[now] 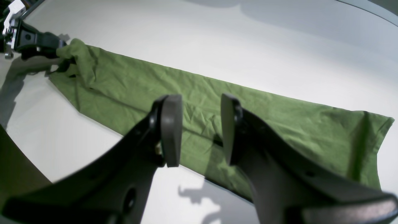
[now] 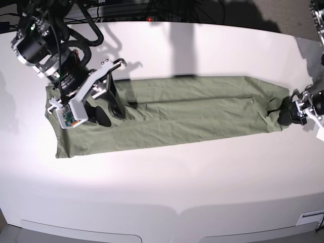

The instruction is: Fold the T-shirt properly

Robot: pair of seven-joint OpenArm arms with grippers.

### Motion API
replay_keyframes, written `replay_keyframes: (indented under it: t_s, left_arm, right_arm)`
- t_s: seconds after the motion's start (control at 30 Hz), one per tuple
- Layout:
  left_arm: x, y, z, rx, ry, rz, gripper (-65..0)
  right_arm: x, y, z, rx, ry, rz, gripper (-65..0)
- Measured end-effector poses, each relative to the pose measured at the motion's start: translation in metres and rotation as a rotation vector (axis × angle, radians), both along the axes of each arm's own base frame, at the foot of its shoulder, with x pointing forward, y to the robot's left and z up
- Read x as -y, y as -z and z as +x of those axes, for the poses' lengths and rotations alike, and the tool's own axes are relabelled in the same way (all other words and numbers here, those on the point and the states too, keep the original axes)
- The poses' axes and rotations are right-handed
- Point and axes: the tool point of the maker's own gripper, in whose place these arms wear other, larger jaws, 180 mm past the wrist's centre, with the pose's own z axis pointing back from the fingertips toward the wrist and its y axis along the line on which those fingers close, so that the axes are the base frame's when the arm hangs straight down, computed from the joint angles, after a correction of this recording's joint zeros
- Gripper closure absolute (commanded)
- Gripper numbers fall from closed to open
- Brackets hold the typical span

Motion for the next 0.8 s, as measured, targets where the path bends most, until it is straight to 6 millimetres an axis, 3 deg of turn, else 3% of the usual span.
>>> replay_keyframes:
  t_s: [0.2,0.4,0.57,0.8]
  left_arm:
    - [-0.006,-0.005,0.004,0.005,0.004,0.023,-45.2]
    - [-0.040,-0.020,0.005,0.016,-0.017,0.106,-45.2]
    - [-0.004,-0.044,0.005,0.056,0.033,-0.140,-45.2]
    - [0.055,-0.024,0.002,0.027,0.088,-0.270,-45.2]
  right_arm:
    - [0.000,0.000,0.000,0.000,0.000,0.001,-19.9]
    - [0.000,0.000,0.000,0.000,0.001,0.003,-19.9]
    - [0.000,0.000,0.000,0.000,0.001,0.003,-19.9]
    - [0.000,0.000,0.000,0.000,0.001,0.003,-19.9]
